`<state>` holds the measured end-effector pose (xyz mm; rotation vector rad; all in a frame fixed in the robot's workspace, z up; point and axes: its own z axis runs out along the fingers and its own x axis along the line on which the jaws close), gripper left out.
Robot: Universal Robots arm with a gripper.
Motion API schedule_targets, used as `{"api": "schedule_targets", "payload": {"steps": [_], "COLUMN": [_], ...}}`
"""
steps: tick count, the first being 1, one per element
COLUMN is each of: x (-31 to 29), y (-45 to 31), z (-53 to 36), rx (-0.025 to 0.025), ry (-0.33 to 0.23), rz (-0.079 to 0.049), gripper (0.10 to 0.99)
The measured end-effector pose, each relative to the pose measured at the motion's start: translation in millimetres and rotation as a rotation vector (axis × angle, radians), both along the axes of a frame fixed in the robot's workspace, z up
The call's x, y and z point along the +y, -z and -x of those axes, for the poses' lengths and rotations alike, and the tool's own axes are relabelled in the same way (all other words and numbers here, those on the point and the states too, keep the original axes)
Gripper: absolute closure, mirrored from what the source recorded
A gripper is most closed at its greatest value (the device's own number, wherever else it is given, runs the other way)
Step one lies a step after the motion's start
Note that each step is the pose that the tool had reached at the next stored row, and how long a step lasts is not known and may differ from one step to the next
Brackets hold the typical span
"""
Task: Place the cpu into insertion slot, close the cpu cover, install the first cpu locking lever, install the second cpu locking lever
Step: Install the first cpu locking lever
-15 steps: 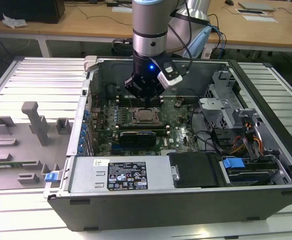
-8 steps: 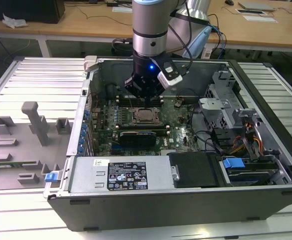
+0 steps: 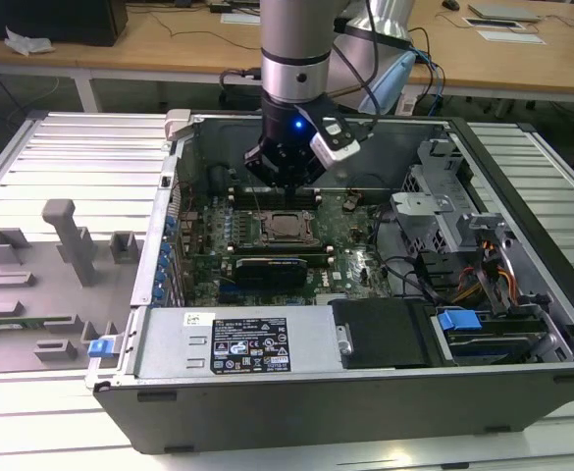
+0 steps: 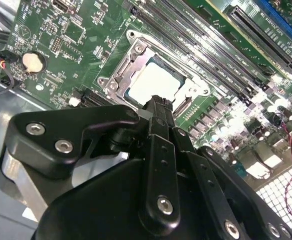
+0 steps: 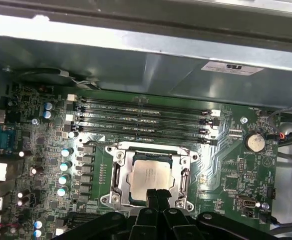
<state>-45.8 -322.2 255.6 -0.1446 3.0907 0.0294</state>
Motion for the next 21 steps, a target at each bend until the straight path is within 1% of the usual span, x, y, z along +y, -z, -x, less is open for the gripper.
{"api": "schedule_targets", "payload": {"steps": [1,2,3,5,7,10,12,13,14,16,17,18,19,20,21], "x": [0.0,0.0,0.0,0.0,0.0,0.0,0.0,0.0,0.0,0.0,0.0,0.0,0.0,0.0,0.0], "y": [0.0,0.0,0.0,0.0,0.1,0.1,0.1,0.1,0.1,0.1,0.1,0.2,0.2,0.3,0.2], "z": [2.3,7.5,15.0,22.0,33.3,42.9,50.0,52.6,56.2,59.4,62.4,66.7,68.8,70.3,71.1], "rx": [0.0,-0.0003,-0.0009,-0.0018,-0.0032,-0.0043,-0.0058,-0.0069,-0.0092,-0.011,-0.0123,-0.0136,-0.0139,-0.0142,-0.0146], "ry": [0.0,0.0,0.0,0.0,0.0,0.0,0.0,0.0,0.0,0.0,0.0,0.0,0.0,0.0,0.001], "rz": [0.0,0.0,0.0,0.0,0.0,-0.001,-0.005,-0.011,-0.047,-0.08,-0.098,-0.114,-0.121,-0.132,-0.162], "gripper": [0.98,0.98,0.98,0.98,0.98,0.98,0.98,0.98,0.98,0.98,0.98,0.98,0.98,0.98,0.98]}}
